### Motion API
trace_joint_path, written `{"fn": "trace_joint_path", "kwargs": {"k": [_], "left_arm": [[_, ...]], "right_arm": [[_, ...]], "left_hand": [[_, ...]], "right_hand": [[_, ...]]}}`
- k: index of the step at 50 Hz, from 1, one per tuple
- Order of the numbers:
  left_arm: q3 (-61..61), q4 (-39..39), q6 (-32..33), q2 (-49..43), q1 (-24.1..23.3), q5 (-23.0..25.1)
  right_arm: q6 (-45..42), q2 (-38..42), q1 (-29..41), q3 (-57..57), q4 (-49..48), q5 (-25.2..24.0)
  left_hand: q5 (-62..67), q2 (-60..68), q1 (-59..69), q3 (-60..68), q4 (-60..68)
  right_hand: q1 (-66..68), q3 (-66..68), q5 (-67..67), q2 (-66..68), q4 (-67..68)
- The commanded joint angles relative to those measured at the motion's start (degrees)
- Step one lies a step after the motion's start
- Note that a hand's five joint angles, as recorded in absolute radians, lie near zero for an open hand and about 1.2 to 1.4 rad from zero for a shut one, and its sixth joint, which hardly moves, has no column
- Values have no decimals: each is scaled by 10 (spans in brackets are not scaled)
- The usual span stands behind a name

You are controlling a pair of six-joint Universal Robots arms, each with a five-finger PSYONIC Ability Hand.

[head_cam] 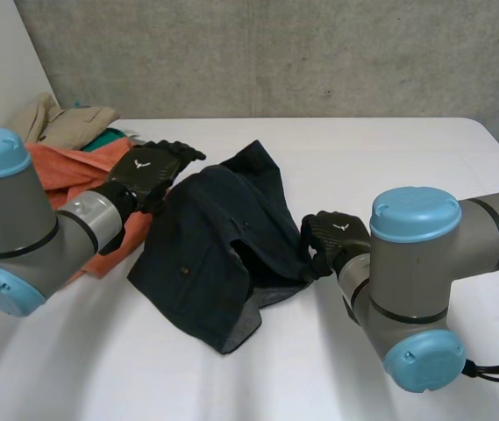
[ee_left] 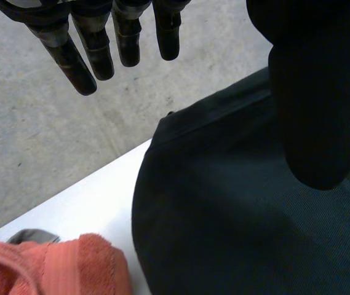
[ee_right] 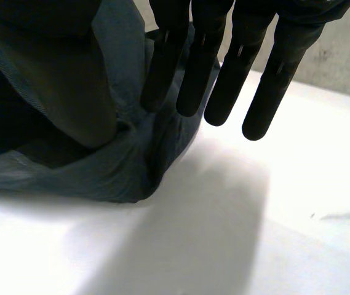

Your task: Fold the laundry.

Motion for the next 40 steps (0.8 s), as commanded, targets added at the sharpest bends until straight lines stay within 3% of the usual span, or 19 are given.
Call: {"fn": "trace_joint_path", "kwargs": {"k": [1, 9, 21, 24, 25, 26, 29, 35, 40], "left_arm": [[42, -45, 2, -5, 10, 20], [121, -111, 7, -55, 19, 39], [226, -207, 96, -142, 14, 24], [239, -215, 111, -154, 11, 19], [242, -216, 112, -154, 9, 17], [245, -218, 114, -154, 7, 12], [247, -219, 105, -137, -2, -7], [232, -213, 45, -83, -29, -30], [208, -173, -29, -39, -73, -66]], "right_arm": [[-37, 4, 8, 12, -37, 2], [-37, 15, 20, 11, -49, 2], [-29, 39, 43, 22, -87, 19], [-42, 54, 38, 11, -106, 34], [-44, 56, 36, 10, -108, 37], [-51, 56, 31, 8, -120, 40], [-70, 49, 15, -10, -161, 36], [-130, 54, -41, -101, -263, -1], [-179, 125, -114, -267, -305, -50]], "left_hand": [[-31, -19, -18, -19, -18], [-31, -19, -18, -19, -18], [3, 15, 16, 15, 16], [161, 173, 174, 173, 174], [252, 263, 264, 263, 265], [412, 424, 425, 424, 425], [610, 622, 623, 622, 623], [655, 666, 667, 666, 668], [629, 641, 642, 641, 642]], "right_hand": [[6, 6, 4, 6, 5], [-58, -58, -60, -58, -59], [-95, -95, -98, -95, -96], [-5, -5, -7, -5, -5], [97, 98, 95, 97, 97], [295, 295, 293, 295, 295], [297, 297, 295, 297, 297], [297, 297, 295, 297, 297], [297, 297, 295, 297, 297]]}}
